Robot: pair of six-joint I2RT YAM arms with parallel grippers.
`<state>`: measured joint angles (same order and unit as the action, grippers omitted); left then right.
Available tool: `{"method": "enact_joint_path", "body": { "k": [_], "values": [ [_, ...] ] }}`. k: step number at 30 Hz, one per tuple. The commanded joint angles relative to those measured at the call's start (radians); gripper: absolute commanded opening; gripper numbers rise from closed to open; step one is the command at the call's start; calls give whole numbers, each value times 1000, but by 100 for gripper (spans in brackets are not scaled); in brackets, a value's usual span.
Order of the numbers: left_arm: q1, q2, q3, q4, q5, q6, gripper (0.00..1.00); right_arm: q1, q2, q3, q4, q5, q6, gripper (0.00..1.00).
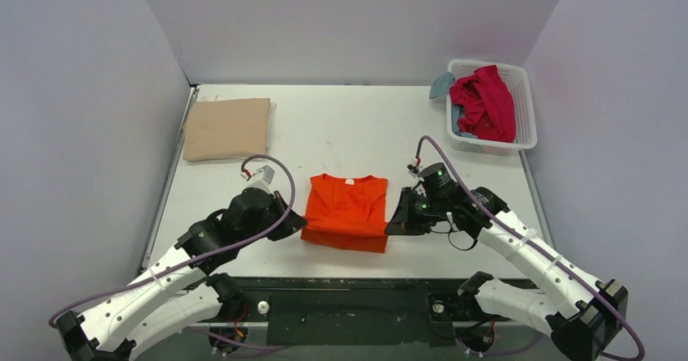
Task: Fold and stack the t-shirts
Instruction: Fold the long partially folded tshirt into a neat square
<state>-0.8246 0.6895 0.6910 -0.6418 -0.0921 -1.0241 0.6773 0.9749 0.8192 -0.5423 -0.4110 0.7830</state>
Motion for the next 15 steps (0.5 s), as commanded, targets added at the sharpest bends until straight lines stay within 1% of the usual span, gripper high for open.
{"method": "enact_joint_path", "body": {
  "k": [1,3,7,9,15],
  "values": [
    [53,73,86,105,-95,50,0,-56,56,93,-51,-29,-106,0],
    [94,105,85,140,-76,58,0,-83,84,124,-50,-32,-129,0],
    [227,164,70,237,28,69,0,-141,139,172,-45,-39,-160,0],
    [271,194,70,280,68,83,0,-164,165,187,-39,-48,-168,0],
    [322,301,120,312,72,136,0,-220,245,211,14,-84,-177,0]
  ]
}}
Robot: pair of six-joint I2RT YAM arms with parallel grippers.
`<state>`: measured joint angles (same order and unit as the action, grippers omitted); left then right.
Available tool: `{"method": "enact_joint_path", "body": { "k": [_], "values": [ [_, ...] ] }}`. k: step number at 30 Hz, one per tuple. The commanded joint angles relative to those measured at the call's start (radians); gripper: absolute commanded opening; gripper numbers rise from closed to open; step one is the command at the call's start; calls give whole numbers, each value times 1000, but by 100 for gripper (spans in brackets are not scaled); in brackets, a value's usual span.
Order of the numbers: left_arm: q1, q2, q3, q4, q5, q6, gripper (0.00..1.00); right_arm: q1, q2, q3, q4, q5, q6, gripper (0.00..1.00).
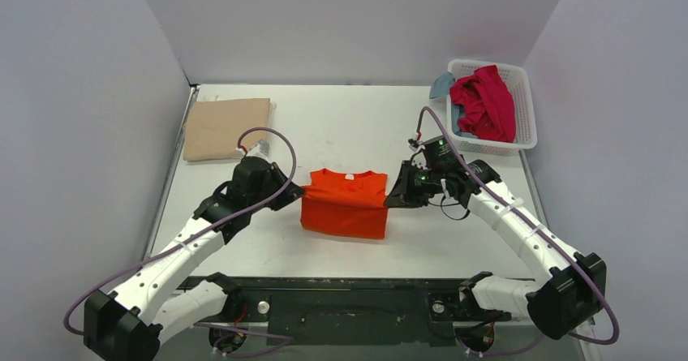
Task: Fold and stack the t-shirts
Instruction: Fold the long partially folded tshirt into a neat square
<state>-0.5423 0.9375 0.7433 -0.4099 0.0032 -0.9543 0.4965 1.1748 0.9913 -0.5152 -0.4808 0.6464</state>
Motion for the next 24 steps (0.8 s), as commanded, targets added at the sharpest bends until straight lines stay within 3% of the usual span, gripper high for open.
{"method": "enact_joint_path", "body": {
  "k": [1,14,24],
  "values": [
    [44,66,81,83,-23,76,0,-51,65,43,6,-21,-40,0],
    [144,365,178,202,9,120,0,-154,291,128,128,-34,-36,0],
    [197,689,337,280,73,137,0,-216,588,271,232,-45,-24,0]
  ]
}}
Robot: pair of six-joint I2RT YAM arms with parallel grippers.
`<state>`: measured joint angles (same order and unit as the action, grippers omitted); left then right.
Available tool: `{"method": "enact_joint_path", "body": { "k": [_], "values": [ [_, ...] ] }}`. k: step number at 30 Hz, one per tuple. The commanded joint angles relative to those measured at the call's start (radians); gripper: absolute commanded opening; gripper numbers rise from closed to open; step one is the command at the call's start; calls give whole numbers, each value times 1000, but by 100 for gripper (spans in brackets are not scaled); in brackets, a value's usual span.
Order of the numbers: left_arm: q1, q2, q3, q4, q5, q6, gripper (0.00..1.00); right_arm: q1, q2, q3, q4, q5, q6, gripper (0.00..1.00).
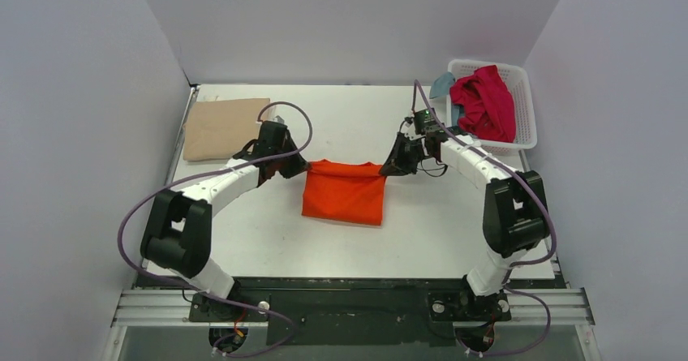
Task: Fold and stack the t-shirts
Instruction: Fold the long partially folded tshirt into a neat square, then smooth out wrinkles on the folded tshirt
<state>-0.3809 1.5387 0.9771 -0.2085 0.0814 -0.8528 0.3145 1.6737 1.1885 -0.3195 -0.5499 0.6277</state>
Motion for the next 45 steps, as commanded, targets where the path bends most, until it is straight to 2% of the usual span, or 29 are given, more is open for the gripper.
{"method": "enact_joint_path", "body": {
  "k": [1,8,9,10,11,12,13,14,15,16,21,22,24,30,36,39,42,45],
  "values": [
    [41,134,118,82,4,38,0,-37,109,98,52,30,-3,0],
    [57,359,291,128,18,57,0,-69,313,200,158,126,39,0],
    [60,405,310,123,24,57,8,-72,333,225,181,135,51,0],
    [62,424,345,119,26,56,14,-77,368,237,194,137,56,10],
    [64,452,370,116,26,55,33,-81,383,262,213,143,72,18],
    [67,461,378,116,27,55,42,-83,407,276,218,142,76,35],
    [67,466,389,122,29,56,66,-86,413,301,223,131,79,41],
    [68,459,395,129,27,61,74,-86,415,318,223,130,82,50],
    [68,453,408,130,23,66,80,-86,409,320,226,130,81,53],
    [69,439,417,125,21,79,81,-85,388,318,227,130,79,60],
    [67,366,474,66,17,118,84,-69,250,234,210,163,71,76],
    [64,341,473,45,18,122,84,-64,202,197,206,169,69,83],
    [56,304,456,29,32,128,85,-41,141,147,190,184,57,89],
    [27,261,341,125,199,117,87,49,95,79,228,150,87,91],
    [15,386,386,142,328,142,89,74,208,161,276,128,146,93],
    [18,446,428,159,331,162,89,65,293,229,302,143,145,93],
    [32,516,456,256,260,170,90,35,383,304,356,161,135,92],
    [57,598,502,264,247,164,90,15,492,385,358,159,126,93]
  ]
}}
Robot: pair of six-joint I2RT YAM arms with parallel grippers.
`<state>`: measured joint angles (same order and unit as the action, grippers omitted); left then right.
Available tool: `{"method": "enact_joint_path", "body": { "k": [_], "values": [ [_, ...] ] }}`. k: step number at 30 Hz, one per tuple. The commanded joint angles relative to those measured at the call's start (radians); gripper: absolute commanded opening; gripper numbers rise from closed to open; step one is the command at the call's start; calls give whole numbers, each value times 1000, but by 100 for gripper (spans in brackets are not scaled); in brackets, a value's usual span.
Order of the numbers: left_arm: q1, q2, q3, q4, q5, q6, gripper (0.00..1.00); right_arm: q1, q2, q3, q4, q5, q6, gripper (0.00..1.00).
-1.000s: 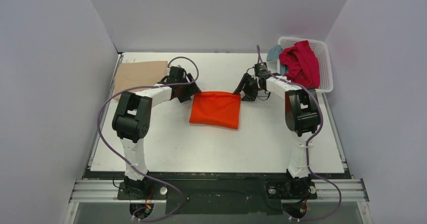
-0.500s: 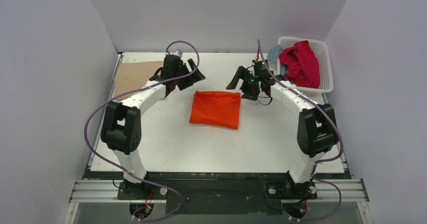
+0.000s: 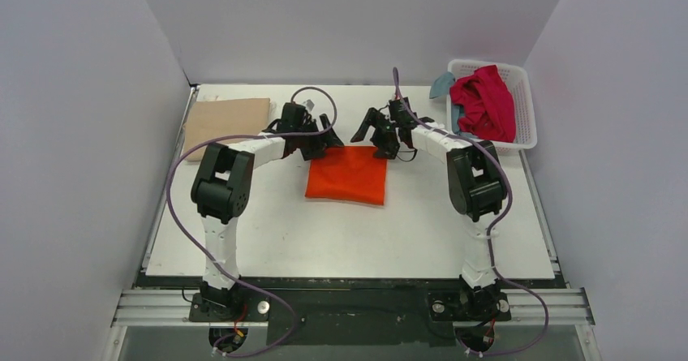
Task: Fold and stack the t-shirts
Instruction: Smooth out wrinkles on the folded tshirt
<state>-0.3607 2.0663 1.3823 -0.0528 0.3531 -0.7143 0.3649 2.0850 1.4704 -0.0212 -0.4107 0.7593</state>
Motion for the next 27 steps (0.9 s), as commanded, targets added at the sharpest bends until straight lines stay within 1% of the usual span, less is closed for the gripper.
{"method": "enact_joint_path", "body": {
  "k": [1,4,9,12,15,17,19,21,24,25,26,27],
  "values": [
    [43,84,108,106,-42,24,90,-38,98,112,53,14,-13,93],
    [50,137,111,69,-60,21,90,-38,161,110,44,-3,-19,93],
    [54,117,45,68,-34,0,90,-49,177,101,27,9,-8,92],
    [54,35,65,-3,-56,35,91,-60,137,156,-63,24,-44,93],
    [55,-69,107,-78,-100,90,91,-61,53,229,-148,65,-92,93],
    [55,-128,151,-135,-130,128,91,-61,-10,234,-173,99,-101,94],
    [54,-198,155,-158,-149,149,91,-60,-72,221,-175,106,-96,95],
    [54,-273,106,-147,-141,149,91,-51,-134,182,-178,112,-95,95],
    [48,-367,-29,-102,-94,124,91,-6,-222,80,-139,93,-81,96],
    [46,-405,-60,-61,-63,106,91,19,-262,10,-91,70,-68,96],
    [38,-420,-125,-40,-49,87,91,34,-299,-30,-59,61,-30,96],
    [34,-440,-182,7,-26,78,91,63,-316,-113,25,41,22,95]
  ]
}}
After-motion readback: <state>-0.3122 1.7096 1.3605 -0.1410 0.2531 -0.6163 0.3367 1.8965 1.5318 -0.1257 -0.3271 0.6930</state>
